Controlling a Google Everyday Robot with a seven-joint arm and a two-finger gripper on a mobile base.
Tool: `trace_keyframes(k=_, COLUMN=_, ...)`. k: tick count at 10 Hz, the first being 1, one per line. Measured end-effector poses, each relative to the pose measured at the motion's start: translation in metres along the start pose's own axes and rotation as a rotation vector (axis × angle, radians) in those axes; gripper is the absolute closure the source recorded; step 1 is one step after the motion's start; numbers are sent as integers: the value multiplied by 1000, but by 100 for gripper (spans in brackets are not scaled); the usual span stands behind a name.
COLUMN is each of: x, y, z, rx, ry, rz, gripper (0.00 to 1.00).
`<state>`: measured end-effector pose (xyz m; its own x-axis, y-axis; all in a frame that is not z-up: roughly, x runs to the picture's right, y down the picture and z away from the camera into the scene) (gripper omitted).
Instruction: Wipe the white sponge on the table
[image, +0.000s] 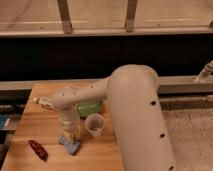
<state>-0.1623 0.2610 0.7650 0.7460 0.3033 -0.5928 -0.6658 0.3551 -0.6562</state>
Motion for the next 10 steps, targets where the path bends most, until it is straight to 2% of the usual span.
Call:
trace_keyframes(k=3, x=-9, y=-39, z=-15, rx=5, ry=-7, rz=44, gripper=100)
trace_keyframes(k=5, x=-36, y=-54, z=-30, rx=27, ry=-10, rz=44, gripper=100)
trace_keyframes(k=8, x=-76, y=-58, z=-40, rx=36, ry=-23, rz=13, gripper=100)
trace_keyframes(k=10, x=-98, y=-48, z=-42, rx=38, ry=-28, rz=-35, gripper=100)
